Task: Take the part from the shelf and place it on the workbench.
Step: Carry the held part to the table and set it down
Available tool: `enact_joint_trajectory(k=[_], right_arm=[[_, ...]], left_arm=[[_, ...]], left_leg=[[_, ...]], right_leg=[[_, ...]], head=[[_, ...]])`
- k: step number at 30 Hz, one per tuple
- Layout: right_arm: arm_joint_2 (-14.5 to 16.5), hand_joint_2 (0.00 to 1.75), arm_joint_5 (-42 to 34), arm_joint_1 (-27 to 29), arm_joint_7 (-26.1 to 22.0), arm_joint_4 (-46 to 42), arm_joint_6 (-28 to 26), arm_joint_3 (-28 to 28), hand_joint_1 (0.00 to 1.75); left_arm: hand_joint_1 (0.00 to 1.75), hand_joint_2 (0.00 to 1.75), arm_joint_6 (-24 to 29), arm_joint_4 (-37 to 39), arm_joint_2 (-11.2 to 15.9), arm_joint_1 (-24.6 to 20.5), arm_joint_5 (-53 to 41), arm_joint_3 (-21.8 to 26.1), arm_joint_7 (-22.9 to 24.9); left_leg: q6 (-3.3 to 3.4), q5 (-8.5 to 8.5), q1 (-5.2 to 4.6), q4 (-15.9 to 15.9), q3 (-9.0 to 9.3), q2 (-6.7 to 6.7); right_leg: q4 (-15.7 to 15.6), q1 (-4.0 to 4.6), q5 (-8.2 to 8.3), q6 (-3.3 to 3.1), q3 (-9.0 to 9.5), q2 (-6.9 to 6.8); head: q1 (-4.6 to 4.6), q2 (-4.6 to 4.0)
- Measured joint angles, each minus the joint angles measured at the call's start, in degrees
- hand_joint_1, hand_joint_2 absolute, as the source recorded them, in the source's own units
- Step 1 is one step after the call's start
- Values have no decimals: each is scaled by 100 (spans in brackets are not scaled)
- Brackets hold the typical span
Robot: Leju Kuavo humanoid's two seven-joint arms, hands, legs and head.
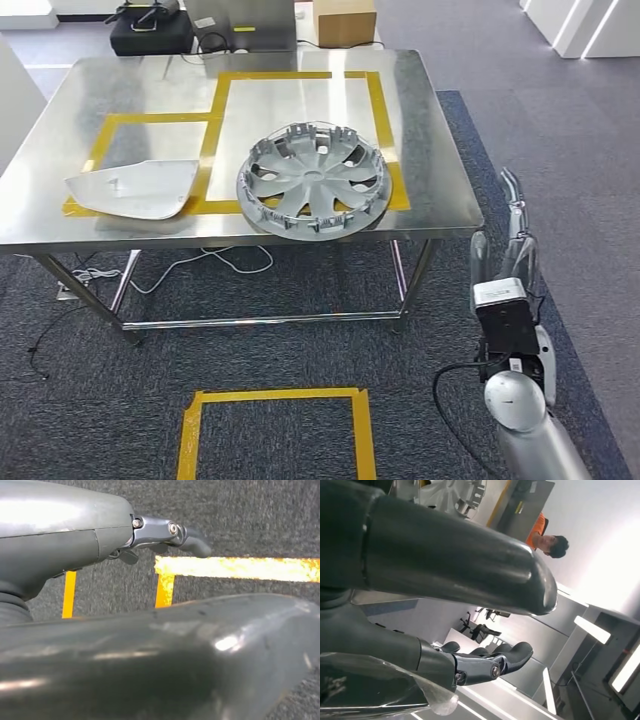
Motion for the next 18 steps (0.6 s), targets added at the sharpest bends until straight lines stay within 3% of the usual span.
enact_joint_trajectory(k=[2, 3, 6, 7, 8, 9, 11, 13, 14, 16, 17, 18], right_arm=[[-3, 0, 0, 13, 4, -2, 0, 0, 0], [-8, 0, 0, 18, 8, -5, 0, -2, 0], [-25, 0, 2, 31, 15, -11, 2, -3, 0], [-27, 0, 7, 39, 18, -11, 2, -2, 0], [-28, 0, 13, 46, 20, -11, 3, -1, 0], [-30, 0, 20, 51, 22, -11, 3, 0, 0], [-31, 0, 31, 51, 23, -16, 4, 1, 0], [-31, 0, 43, 47, 23, -39, 3, 2, 0], [-31, 0, 50, 46, 23, -51, 4, 3, 0], [-33, 0, 66, 52, 25, -64, 5, 3, 0], [-34, 0, 73, 51, 26, -65, 7, 4, 0], [-35, 0, 80, 51, 28, -65, 7, 5, 0]], left_arm=[[0, 0, -1, -1, -9, -2, -9, 0, 5], [0, 0, -2, -3, -10, -6, -17, 0, 7], [0, 0, -13, -7, -5, -10, -41, 0, 8], [0, 0, -17, -7, -5, -8, -47, 0, 5], [0, 0, -21, -7, -6, -7, -52, 0, 2], [0, 0, -22, -7, -7, -8, -56, 0, -1], [0, 0, -22, -7, -9, -12, -60, -1, -6], [0, 0, -21, -7, -12, -12, -66, -1, -11], [0, 0, -22, -7, -12, -11, -69, -1, -16], [0, 0, -22, -7, -10, -4, -72, 0, -22], [0, 0, -22, -8, -8, 1, -72, 0, -23], [0, 0, -22, -8, -6, 7, -70, 0, -24]], left_leg=[[80, 109, 14, -27, -79, 21], [123, 180, 26, -46, -139, 32], [175, 383, 27, -40, -404, 44], [173, 450, 24, -30, -502, 44], [167, 514, 23, -16, -599, 45], [157, 574, 23, -1, -691, 45], [122, 684, 20, 30, -838, 42], [71, 792, 1, 56, -920, 36], [44, 848, -3, 59, -938, 34], [-19, 948, 9, 48, -961, 31], [-53, 900, 20, 80, -987, 26], [-88, 737, 27, 190, -1029, 21]], right_leg=[[47, -13, -65, 71, -61, 15], [182, -19, -239, 98, -136, 25], [1173, -38, -1014, 154, -450, 40], [1474, -41, -1105, 169, -489, 40], [1613, -42, -1058, 178, -447, 39], [1551, -43, -910, 179, -307, 39], [883, -45, -642, 162, 260, 39], [41, -35, -683, 116, 865, 43], [-204, -24, -742, 92, 1008, 46], [-289, -13, -720, 20, 971, 42], [-289, -16, -670, -32, 913, 30], [-291, -23, -611, -91, 856, 17]], head=[[-9, 0], [-1, 0], [26, 0], [26, 0], [26, 0], [26, 0], [26, 0], [24, 0], [26, 0], [29, 0], [33, 0], [24, 0]])
